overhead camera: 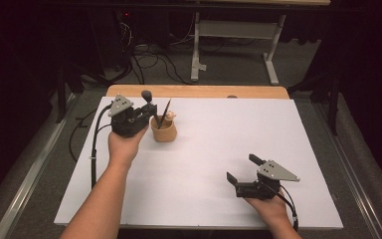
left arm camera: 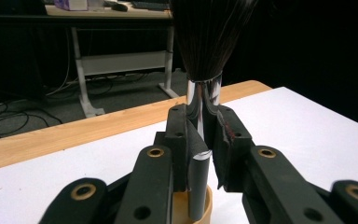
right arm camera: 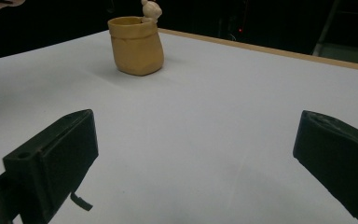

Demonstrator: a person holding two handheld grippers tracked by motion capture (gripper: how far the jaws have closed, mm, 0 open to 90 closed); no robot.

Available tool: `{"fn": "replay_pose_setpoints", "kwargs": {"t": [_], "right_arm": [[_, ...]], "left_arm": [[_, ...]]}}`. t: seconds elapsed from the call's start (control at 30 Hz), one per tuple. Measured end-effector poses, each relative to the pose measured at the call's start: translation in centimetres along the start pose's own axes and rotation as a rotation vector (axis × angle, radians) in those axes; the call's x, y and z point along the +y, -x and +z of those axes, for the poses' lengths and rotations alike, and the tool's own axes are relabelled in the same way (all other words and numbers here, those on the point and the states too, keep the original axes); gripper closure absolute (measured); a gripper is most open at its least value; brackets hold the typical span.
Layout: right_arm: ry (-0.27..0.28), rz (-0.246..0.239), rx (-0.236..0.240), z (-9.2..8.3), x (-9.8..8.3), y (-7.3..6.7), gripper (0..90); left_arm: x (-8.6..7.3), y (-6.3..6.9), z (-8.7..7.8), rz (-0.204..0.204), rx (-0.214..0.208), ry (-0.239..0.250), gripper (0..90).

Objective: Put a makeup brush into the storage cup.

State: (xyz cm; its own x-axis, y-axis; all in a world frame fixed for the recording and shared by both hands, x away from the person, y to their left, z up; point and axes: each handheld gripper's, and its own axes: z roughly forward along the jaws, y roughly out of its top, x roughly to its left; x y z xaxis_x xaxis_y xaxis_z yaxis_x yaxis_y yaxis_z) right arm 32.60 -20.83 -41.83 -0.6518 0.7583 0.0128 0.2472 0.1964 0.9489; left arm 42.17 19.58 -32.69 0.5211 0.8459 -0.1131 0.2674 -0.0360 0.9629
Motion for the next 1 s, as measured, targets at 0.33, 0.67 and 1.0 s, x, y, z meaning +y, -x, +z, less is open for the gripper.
{"fn": "replay_pose_setpoints", "kwargs": {"t": [0.33,0.67,1.0], "right_arm": [[0.001,0.001,0.003,0.0,0.0,-0.1,1.2],[0.002,-0.003,0.011,0.1,0.0,-0.1,1.6],[-0.003,-0.005,0.014,0.2,-0.2,-0.2,1.8]], "left_arm": [[-0.2,-0.1,0.7,-0.001,0.009,-0.013,77.1],[-1.0,-0.2,2.2,-0.004,0.014,-0.043,77.1],[-1.7,-0.3,2.9,0.004,0.020,-0.075,77.1]]}}
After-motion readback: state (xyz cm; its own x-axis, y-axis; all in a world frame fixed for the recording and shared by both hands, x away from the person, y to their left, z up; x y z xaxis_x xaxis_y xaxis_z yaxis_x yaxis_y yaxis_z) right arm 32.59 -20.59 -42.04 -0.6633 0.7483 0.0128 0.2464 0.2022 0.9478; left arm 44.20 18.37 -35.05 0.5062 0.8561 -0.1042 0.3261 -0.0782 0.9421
